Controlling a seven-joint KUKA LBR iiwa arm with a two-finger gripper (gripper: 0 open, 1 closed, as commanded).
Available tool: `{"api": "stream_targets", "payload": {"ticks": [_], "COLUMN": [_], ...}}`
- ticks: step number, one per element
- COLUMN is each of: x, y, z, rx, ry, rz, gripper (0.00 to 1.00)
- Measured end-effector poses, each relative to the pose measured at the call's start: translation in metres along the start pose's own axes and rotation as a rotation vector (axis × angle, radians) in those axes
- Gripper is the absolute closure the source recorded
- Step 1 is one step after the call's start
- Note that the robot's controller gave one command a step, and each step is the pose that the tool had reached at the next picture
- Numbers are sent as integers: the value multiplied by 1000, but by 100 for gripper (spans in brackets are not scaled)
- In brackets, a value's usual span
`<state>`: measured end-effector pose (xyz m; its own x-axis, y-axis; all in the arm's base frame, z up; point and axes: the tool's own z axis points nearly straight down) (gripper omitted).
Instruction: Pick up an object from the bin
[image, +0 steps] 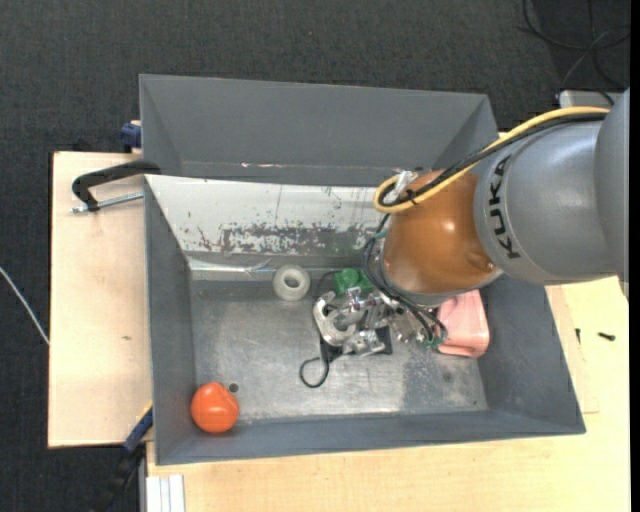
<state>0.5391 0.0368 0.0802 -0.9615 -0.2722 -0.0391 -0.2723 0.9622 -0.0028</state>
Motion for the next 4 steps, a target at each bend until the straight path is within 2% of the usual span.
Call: {"api": "stream_targets", "payload": {"ticks": [1,2,3,4], "x": [0,-12,-12,-23], "y": [0,0,0,6], "z": [0,-100,-100,-176], "rx": [0,-4,-4,-3], "ry": [0,35,35,34], "rz": [0,-27,-27,-18], "gripper": [100,100,100,100]}}
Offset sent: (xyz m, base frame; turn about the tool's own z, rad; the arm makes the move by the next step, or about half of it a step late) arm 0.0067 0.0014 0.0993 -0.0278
